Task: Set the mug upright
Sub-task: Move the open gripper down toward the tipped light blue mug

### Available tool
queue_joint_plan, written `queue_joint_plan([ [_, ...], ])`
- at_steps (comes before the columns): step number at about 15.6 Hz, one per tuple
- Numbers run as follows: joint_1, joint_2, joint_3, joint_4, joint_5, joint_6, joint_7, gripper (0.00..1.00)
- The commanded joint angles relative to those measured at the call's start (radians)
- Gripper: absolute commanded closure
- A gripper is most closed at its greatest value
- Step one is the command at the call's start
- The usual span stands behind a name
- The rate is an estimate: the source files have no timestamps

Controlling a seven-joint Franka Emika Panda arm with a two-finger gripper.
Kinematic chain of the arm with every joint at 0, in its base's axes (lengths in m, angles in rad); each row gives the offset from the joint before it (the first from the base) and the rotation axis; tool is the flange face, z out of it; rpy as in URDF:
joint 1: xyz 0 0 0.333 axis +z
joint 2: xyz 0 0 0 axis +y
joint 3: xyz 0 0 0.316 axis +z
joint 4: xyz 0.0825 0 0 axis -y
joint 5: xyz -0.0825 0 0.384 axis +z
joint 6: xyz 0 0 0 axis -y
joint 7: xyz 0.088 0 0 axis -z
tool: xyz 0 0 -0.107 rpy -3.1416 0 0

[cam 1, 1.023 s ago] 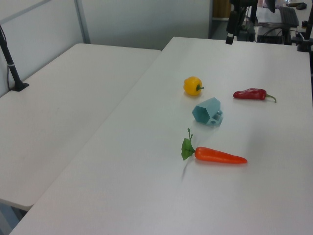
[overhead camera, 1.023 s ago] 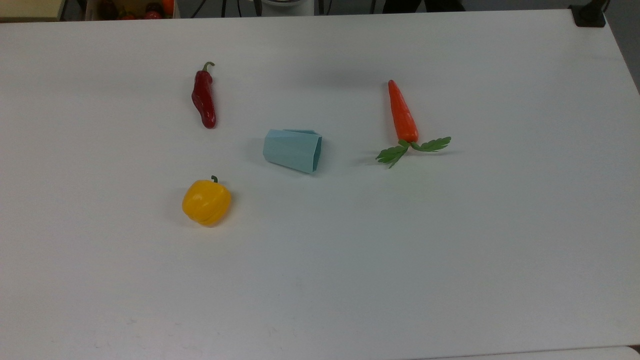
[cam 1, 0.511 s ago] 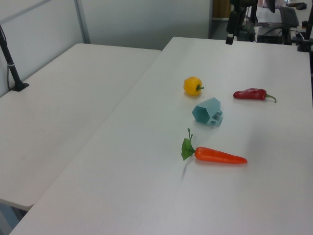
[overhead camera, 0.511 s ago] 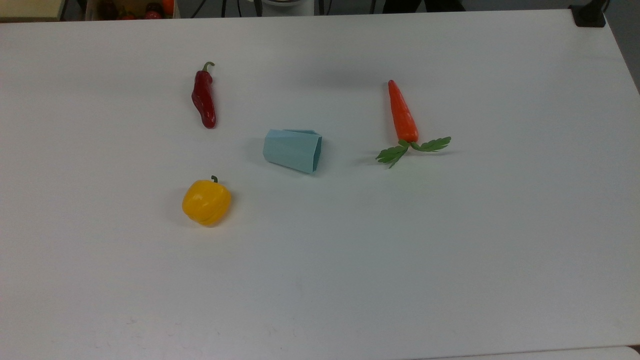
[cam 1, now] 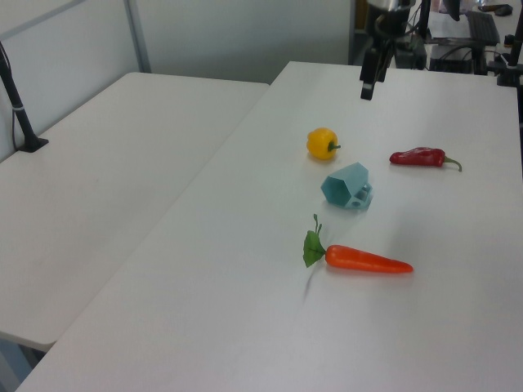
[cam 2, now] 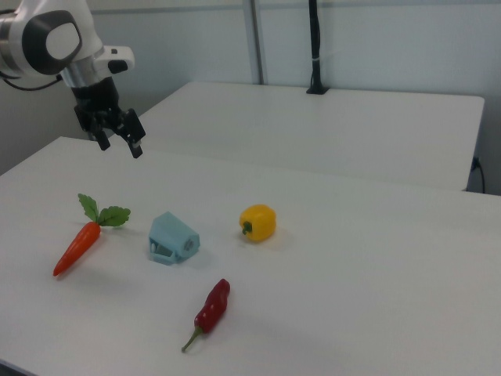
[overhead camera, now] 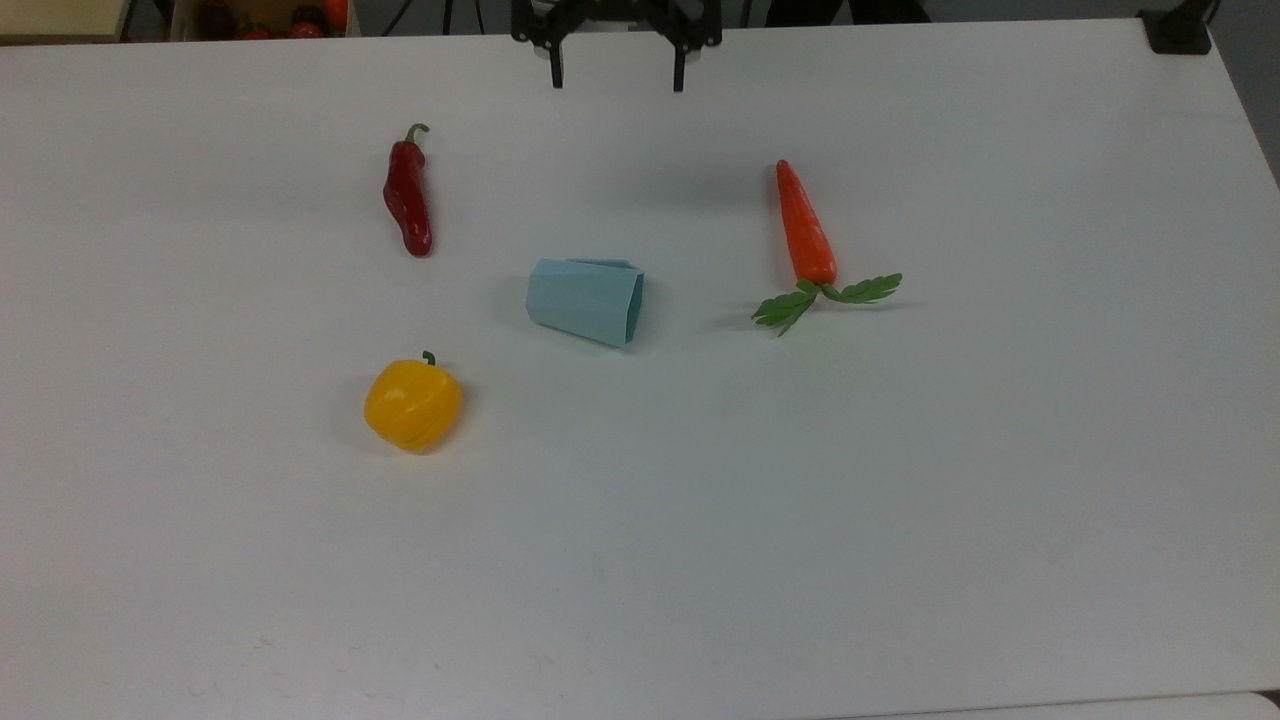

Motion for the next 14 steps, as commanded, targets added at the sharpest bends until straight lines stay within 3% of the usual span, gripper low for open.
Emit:
queue_joint_plan([
  [1,0.057,0.103,0.004,0.057,-0.098,0.018,0.195,0.00],
  [6,0.069,0.275,0.061,0.138,-0.209,0.026,0.364,0.00],
  [9,0.082,0.335,0.067,0.155,-0.300,0.067,0.481,0.00],
  [14,0.085,0.418,0.074,0.155,-0.354,0.100,0.484,0.00],
])
